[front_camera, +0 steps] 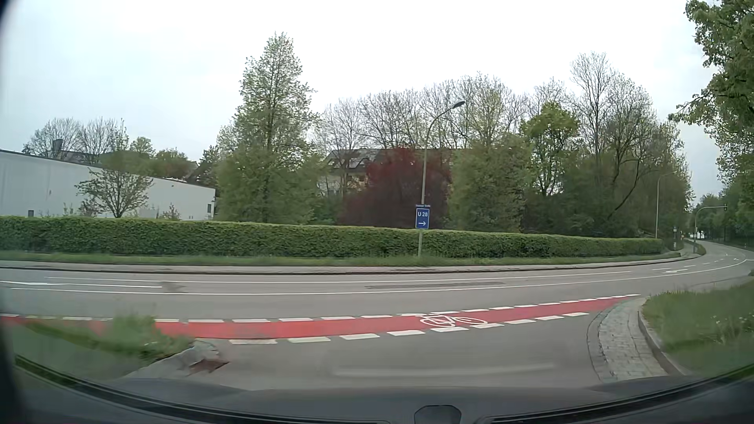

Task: Follow the waypoints while adhering to traffic rules and regulations

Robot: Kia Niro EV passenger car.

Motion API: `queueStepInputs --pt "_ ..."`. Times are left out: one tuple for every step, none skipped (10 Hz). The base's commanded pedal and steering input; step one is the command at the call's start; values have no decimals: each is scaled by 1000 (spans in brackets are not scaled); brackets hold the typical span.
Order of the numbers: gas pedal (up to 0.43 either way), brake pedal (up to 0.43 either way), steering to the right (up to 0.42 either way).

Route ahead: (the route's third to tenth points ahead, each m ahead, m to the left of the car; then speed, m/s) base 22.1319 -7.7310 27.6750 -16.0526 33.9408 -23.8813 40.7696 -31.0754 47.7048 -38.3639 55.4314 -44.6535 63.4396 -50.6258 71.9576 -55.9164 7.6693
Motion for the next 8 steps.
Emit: queueStepInputs --pt "0 0 189" --pt "20 0 204" --pt "28 0 210" --pt "28 0 219" --pt "39 0 228" --pt "39 0 236" --pt "59 0 241" --pt "67 0 248"
